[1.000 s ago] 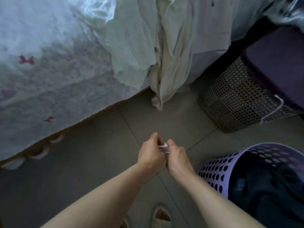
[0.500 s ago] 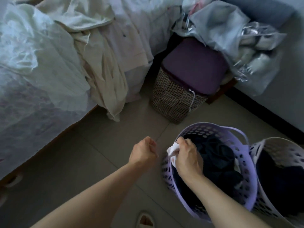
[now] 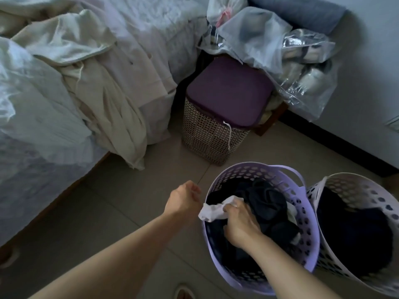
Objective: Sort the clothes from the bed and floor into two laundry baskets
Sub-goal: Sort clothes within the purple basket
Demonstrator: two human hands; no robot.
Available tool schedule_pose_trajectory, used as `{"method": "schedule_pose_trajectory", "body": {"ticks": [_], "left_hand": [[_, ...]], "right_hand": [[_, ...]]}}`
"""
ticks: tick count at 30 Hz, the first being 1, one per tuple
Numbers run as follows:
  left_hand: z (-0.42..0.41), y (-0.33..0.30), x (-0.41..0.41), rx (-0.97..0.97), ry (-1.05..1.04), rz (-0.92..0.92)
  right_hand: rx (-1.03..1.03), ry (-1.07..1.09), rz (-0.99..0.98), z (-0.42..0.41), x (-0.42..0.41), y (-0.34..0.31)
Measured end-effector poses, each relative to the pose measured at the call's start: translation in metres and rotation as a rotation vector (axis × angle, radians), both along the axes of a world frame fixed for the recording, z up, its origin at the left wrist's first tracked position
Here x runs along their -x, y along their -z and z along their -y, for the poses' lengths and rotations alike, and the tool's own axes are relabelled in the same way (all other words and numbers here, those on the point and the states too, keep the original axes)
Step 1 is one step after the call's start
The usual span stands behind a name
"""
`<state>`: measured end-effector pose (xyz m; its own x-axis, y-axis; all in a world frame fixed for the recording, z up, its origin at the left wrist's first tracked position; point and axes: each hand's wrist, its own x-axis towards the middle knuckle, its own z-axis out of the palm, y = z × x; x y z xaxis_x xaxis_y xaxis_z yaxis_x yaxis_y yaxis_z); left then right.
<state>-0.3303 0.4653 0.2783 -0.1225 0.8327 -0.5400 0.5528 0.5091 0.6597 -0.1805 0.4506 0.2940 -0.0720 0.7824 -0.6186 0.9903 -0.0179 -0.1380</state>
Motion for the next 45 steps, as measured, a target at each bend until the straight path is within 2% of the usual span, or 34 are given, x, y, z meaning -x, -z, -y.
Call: {"method": "schedule_pose_trajectory", "body": {"ticks": [6, 14, 30, 37, 45], "left_hand": [[-0.014, -0.008, 0.014, 0.024, -0.047, -0.027], [-0.028, -0.030, 0.055, 0.009, -0.122, -0.020], [-0.055, -0.059, 0.233, -0.015, -0.243, 0.015], [-0.071, -0.084, 0.317, -0.039, -0.289, -0.033], [-0.095, -0.087, 0.383, 0.018, -0.373, -0.110]], "right_hand": [[0.013, -0.065, -0.008, -0.023, 0.022, -0.007], [-0.083, -0.165, -0.089, -0.060, 0.074, -0.022], [-0.104, -0.267, -0.085, -0.103, 0.257, -0.054], [-0.137, -0.295, -0.103, -0.127, 0.339, -0.082], [-0.093, -0.322, -0.195, -0.159, 0.412, -0.094]]}}
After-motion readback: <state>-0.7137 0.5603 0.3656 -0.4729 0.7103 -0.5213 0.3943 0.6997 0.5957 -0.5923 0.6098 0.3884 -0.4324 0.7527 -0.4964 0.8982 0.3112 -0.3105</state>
